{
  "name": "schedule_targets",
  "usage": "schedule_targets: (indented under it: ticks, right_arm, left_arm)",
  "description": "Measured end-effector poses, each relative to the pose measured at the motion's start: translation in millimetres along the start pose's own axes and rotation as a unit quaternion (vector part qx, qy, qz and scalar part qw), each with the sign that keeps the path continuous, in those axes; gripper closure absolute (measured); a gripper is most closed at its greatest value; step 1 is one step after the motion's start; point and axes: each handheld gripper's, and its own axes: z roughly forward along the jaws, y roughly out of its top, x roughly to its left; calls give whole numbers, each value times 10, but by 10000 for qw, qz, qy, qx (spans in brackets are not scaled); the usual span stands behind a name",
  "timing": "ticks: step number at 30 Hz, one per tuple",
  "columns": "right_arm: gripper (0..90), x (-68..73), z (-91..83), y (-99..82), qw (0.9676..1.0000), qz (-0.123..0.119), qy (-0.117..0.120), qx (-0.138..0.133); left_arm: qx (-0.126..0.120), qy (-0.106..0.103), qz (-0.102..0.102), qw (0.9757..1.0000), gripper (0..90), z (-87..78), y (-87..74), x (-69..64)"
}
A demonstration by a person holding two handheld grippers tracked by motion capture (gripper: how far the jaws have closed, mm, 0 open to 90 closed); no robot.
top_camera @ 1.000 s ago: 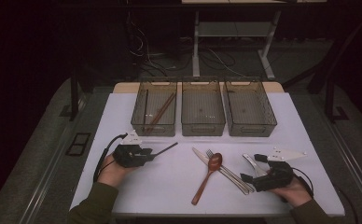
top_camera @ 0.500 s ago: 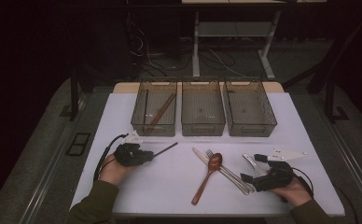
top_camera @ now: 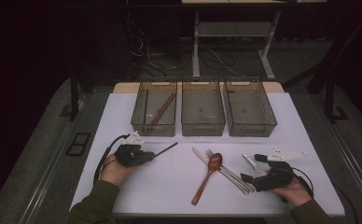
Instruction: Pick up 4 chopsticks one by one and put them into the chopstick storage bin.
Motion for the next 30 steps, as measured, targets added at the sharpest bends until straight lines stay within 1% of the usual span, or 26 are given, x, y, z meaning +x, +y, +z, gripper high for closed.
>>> schedule_targets:
  ticks: [2,7,8,10,12,13,14,15,16,21,26,29,30]
  right_arm:
    - [11,0,-1,0,10000,8,0,-3]
    - [11,-1,-4,1,10000,8,5,-4]
    - [11,-1,-4,1,10000,8,5,-4]
    - [11,-1,-4,1,10000,7,6,-4]
    - [11,-1,-4,1,10000,9,8,-5]
    - [11,-2,-5,1,10000,9,6,-6]
    - [11,-2,-4,1,10000,11,6,-7]
    - [11,-2,-4,1,10000,12,6,-5]
    - [11,-2,-4,1,10000,10,6,-6]
    - [11,-3,-4,1,10000,14,9,-5]
    - [11,-4,-2,0,10000,11,9,-2]
    - [11,-5,-1,0,10000,8,9,-3]
    - [11,-5,0,0,10000,6,7,-1]
  left_arm:
    - [40,-3,5,10000,851,-5,5,3]
    - [23,-16,-47,10000,851,-5,10,-8]
    - [37,-11,-10,10000,852,-12,13,-5]
    - [11,-18,-24,10000,851,-25,19,-4]
    - [-50,-12,-91,9999,852,-44,22,-7]
    - [-32,-10,-34,10000,852,-58,26,3]
    - [-52,-4,-85,10000,852,-68,27,-1]
    - [-97,-8,-80,9999,852,-73,28,4]
    - [-85,-2,-136,9999,852,-83,29,-2]
    - [-142,7,-120,9998,852,-125,53,-6]
    - [-171,27,-165,9997,851,-170,87,-29]
    - [-169,4,-137,9998,851,-189,100,-35]
    - [-183,8,-170,9997,852,-193,104,-44]
